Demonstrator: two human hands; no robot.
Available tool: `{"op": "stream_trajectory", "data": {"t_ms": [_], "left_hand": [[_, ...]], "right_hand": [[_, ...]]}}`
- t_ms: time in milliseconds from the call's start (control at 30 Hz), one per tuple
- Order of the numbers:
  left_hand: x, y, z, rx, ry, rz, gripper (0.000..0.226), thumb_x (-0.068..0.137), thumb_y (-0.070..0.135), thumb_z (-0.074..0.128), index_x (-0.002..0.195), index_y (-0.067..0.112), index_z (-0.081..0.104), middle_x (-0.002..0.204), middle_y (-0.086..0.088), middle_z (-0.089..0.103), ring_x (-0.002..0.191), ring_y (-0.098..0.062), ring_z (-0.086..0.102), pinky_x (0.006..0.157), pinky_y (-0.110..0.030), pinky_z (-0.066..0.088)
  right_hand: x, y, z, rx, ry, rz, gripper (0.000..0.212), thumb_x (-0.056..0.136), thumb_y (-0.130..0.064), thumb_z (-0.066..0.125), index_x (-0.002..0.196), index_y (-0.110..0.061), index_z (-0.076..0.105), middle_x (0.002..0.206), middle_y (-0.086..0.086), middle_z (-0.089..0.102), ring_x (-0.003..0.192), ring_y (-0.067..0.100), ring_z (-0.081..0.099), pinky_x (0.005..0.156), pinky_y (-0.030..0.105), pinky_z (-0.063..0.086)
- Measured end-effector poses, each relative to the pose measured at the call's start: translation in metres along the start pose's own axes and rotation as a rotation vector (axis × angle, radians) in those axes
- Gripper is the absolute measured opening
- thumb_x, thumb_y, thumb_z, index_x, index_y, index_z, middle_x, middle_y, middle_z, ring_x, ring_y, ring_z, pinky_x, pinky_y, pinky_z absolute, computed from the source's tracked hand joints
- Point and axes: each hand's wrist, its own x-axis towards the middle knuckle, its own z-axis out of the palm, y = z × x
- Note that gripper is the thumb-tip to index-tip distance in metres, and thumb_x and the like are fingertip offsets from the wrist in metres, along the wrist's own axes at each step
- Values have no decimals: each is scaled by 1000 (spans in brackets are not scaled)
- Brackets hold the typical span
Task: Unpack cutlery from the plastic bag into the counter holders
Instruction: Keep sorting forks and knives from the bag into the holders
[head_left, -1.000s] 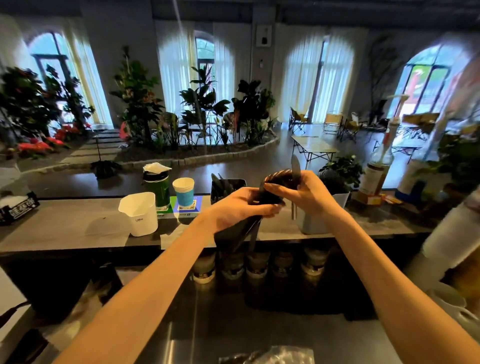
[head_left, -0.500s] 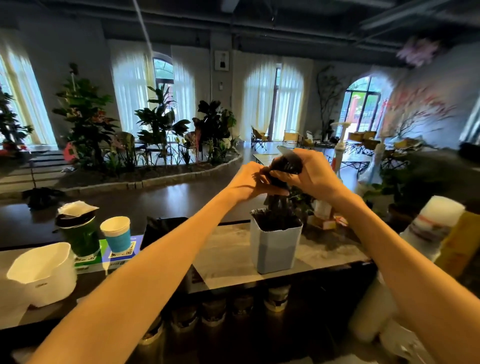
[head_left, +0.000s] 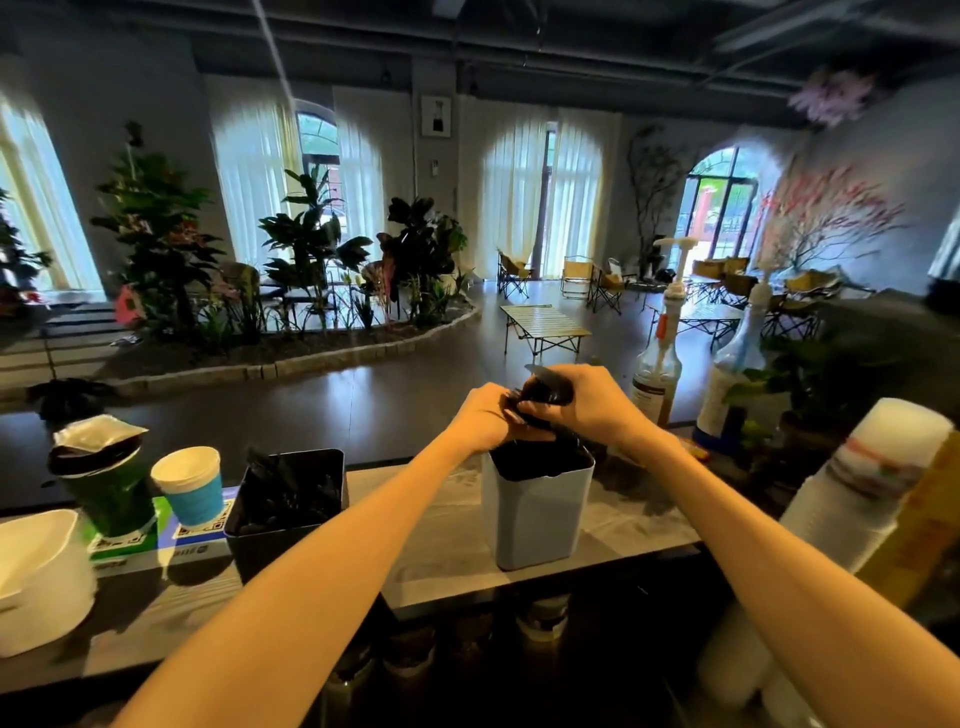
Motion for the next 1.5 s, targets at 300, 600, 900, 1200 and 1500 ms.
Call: {"op": "stream_trajectory", "data": {"t_ms": [300, 600, 900, 1200, 1500], "left_hand": [[-4, -8, 0, 52, 126, 247, 44, 75, 13, 86, 116, 19, 70, 99, -3, 75, 89, -13, 71, 80, -21, 57], [-26, -2, -14, 7, 268, 402, 18, 81, 5, 80, 94, 15, 75, 88, 3, 74, 83, -6, 70, 77, -22, 58], [-18, -19, 4, 212, 243, 172, 20, 80, -6, 70, 82, 13, 77, 73, -1, 67, 61, -10, 60, 64, -32, 56], [-25, -18, 7, 374, 96, 202, 42, 93, -3, 55, 131, 12, 65, 133, -9, 64, 121, -27, 59, 103, -42, 50], [-51, 8, -57, 203, 70, 152, 54, 85, -19, 48, 128, 8, 65, 118, -10, 71, 109, -19, 66, 89, -21, 51]], "right_hand": [[-12, 27, 11, 22, 8, 95, 43, 84, -39, 80, 118, -18, 65, 108, 3, 72, 98, 16, 66, 84, 24, 50], [-36, 21, 4, 45, 279, -128, 20, 88, -24, 78, 104, -17, 68, 96, -2, 67, 86, 12, 64, 78, 29, 56], [-31, 27, 22, -23, 258, 22, 17, 90, -18, 76, 102, -12, 66, 93, -1, 68, 82, 13, 62, 74, 20, 50], [-33, 13, 17, 140, 212, 234, 19, 105, -28, 51, 104, -10, 58, 91, 1, 67, 82, 18, 64, 75, 35, 54], [-23, -49, 5, 117, 262, -30, 25, 105, -24, 52, 101, -17, 75, 93, 2, 52, 81, 12, 53, 72, 22, 46]]}}
